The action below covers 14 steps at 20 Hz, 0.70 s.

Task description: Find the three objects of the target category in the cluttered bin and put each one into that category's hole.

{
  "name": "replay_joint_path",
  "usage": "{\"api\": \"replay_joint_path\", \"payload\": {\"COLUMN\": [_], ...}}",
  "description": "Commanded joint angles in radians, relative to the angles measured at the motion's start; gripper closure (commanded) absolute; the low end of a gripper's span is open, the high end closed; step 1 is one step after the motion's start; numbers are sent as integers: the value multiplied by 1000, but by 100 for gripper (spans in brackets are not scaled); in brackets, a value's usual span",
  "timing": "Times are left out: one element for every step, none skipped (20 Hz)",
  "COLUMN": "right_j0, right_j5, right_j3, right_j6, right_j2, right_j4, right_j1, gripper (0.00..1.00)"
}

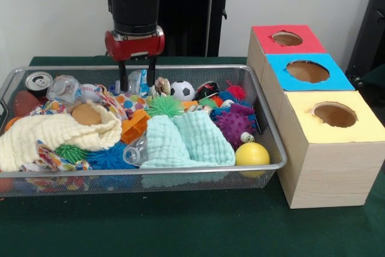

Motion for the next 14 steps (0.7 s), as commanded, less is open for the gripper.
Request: {"api": "replay_joint_path", "payload": {"right_j0": [61,67,70,71,73,72,70,66,62,61,58,60,59,61], "right_j5": [-73,-78,-81,-76,-70,-42,-11,22,55,64,62,59,44,25], "right_j3": [89,97,106,111,121,127,139,147,155,160,165,160,155,146], "right_j6": [315,314,310,301,292,271,249,223,197,184,177,176,178,185], "right_j2": [-183,-192,-200,-202,-206,-203,-201,-198,-195,-197,-200,-205,-206,-211], "right_j4": [30,41,50,60,67,80,94,110,127,136,139,139,137,132], "right_j1": [2,2,2,-2,-15,-35,-66,-96,-125,-143,-148,-136,-111,-80], "gripper": [0,0,0,0,0,0,0,0,0,0,0,0,0,0]}}
